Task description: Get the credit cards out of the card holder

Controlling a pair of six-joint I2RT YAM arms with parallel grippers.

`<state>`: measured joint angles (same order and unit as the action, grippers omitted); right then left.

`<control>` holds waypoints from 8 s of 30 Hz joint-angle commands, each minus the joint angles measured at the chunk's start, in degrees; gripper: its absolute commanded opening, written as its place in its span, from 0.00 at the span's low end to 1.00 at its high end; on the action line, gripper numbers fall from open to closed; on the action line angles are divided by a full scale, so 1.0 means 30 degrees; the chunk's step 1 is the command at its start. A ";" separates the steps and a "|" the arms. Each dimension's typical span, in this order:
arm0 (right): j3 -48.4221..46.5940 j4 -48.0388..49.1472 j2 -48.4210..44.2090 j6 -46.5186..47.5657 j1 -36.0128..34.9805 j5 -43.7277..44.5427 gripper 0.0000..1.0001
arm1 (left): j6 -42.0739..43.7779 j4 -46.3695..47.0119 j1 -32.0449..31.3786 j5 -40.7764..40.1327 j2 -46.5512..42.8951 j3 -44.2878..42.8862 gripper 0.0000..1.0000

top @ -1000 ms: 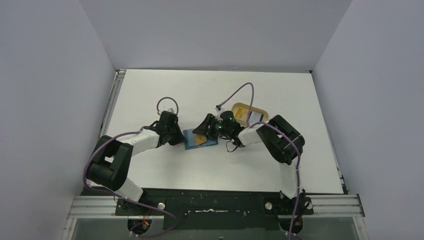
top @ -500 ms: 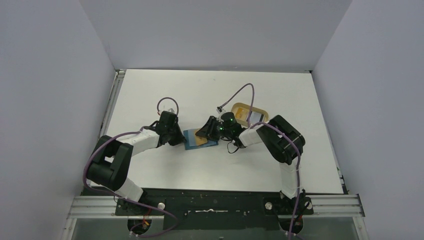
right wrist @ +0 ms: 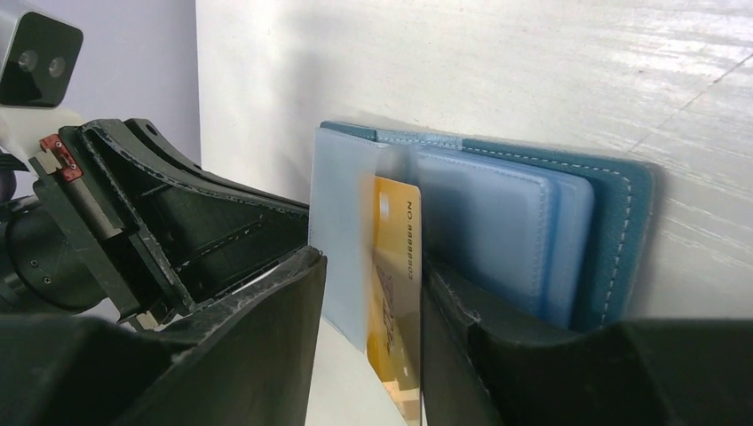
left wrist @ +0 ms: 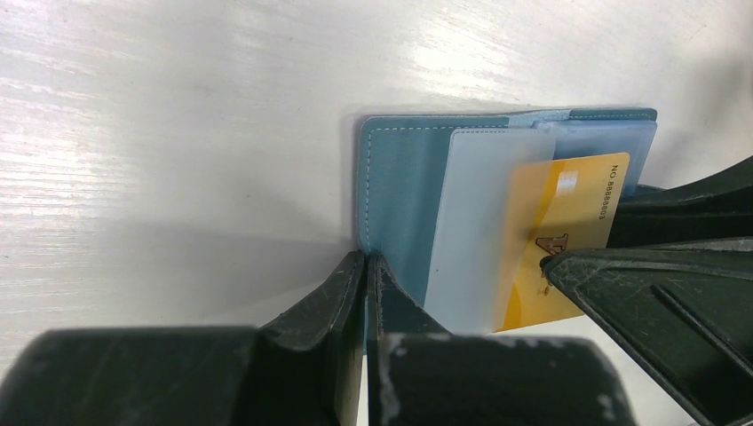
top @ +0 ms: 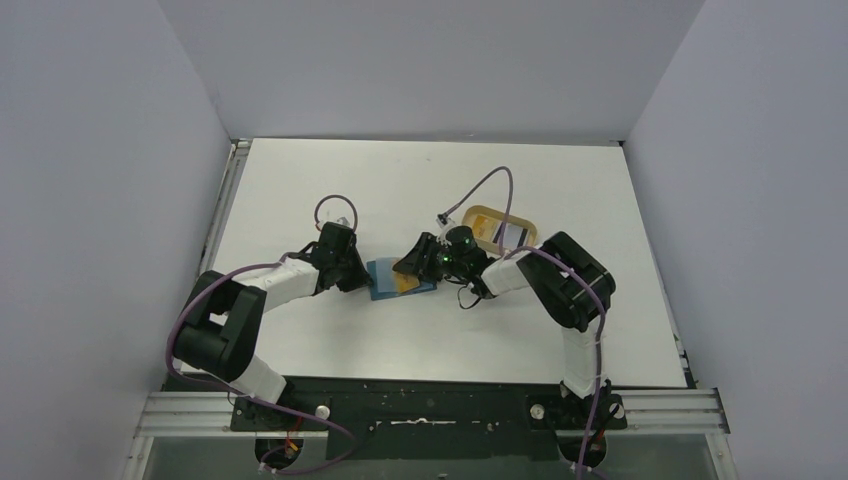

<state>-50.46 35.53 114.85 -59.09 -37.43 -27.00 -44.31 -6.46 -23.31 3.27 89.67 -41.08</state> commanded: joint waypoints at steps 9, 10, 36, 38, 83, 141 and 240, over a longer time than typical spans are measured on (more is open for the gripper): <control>0.0687 -0.4929 -0.0031 0.1622 0.0353 0.3069 0.22 | 0.0650 -0.1239 -0.0147 0.0010 0.0195 0.0031 0.00; 0.0740 -0.4976 -0.0055 0.1635 0.0352 0.3122 0.19 | 0.0650 -0.1223 -0.0141 0.0004 0.0198 0.0029 0.00; -0.3555 -1.4159 -0.8337 0.4312 0.6084 0.4263 0.00 | 0.0822 -0.1288 -0.0151 0.0152 -0.0557 0.0068 0.00; -0.3787 -1.4784 -0.8032 0.4585 0.7026 0.4703 0.00 | 0.0855 -0.1339 -0.0158 0.0146 -0.0722 0.0085 0.00; -0.6417 -1.1360 -0.0966 0.4089 0.7633 0.4593 0.00 | 0.1002 -0.2008 -0.0229 -0.0036 -0.0363 -0.0289 0.00; -0.8159 -2.0161 -0.7272 1.1831 0.4093 0.4960 0.34 | 0.2749 -0.9605 -0.2921 -0.3305 -0.3830 -0.6852 0.00; -0.2216 -0.0157 0.0563 0.1468 -0.2737 -0.2725 0.53 | -0.0984 -0.1606 -0.1257 -0.1244 -0.0412 0.0034 0.00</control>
<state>-53.34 34.63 115.24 -55.09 -41.80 -27.77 -48.75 -6.98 -26.85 -0.05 89.14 -40.80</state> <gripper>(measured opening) 0.533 0.007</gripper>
